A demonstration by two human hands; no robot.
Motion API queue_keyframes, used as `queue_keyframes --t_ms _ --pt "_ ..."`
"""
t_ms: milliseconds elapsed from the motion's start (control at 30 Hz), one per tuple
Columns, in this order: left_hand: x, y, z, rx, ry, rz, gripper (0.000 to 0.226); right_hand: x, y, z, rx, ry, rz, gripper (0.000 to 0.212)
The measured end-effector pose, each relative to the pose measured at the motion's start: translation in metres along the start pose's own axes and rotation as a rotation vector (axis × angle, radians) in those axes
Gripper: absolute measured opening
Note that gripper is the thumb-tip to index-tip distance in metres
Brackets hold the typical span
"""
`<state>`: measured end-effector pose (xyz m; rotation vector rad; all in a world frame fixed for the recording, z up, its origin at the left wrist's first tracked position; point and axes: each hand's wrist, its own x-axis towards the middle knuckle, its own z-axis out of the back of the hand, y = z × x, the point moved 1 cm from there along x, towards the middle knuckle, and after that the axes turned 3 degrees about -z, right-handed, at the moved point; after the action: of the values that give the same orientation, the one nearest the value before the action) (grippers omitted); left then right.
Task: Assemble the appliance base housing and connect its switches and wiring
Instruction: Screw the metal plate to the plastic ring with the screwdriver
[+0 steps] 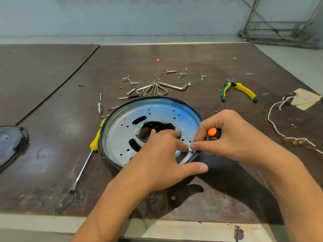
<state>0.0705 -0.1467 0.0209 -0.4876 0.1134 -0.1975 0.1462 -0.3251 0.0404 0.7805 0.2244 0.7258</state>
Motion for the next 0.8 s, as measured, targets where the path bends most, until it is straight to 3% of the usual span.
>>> queue_keyframes --t_ms 233,333,433,567,800 --pt "0.0 0.0 0.005 -0.137 0.035 0.014 0.103 -0.001 0.005 0.001 0.0 0.001 -0.018 0.011" --pt "0.0 0.001 0.005 -0.161 0.027 0.029 0.083 0.0 0.004 0.001 -0.013 0.002 -0.04 0.01" --pt "0.001 0.001 0.005 -0.209 -0.011 0.042 0.036 0.003 0.0 -0.001 -0.049 -0.071 -0.099 0.013" --pt "0.005 0.004 0.004 -0.182 -0.018 0.04 0.031 0.005 0.005 -0.008 0.072 -0.01 -0.117 0.013" --pt "0.005 0.004 -0.001 -0.133 -0.061 0.054 0.027 0.006 0.011 -0.011 -0.112 -0.054 -0.156 0.009"
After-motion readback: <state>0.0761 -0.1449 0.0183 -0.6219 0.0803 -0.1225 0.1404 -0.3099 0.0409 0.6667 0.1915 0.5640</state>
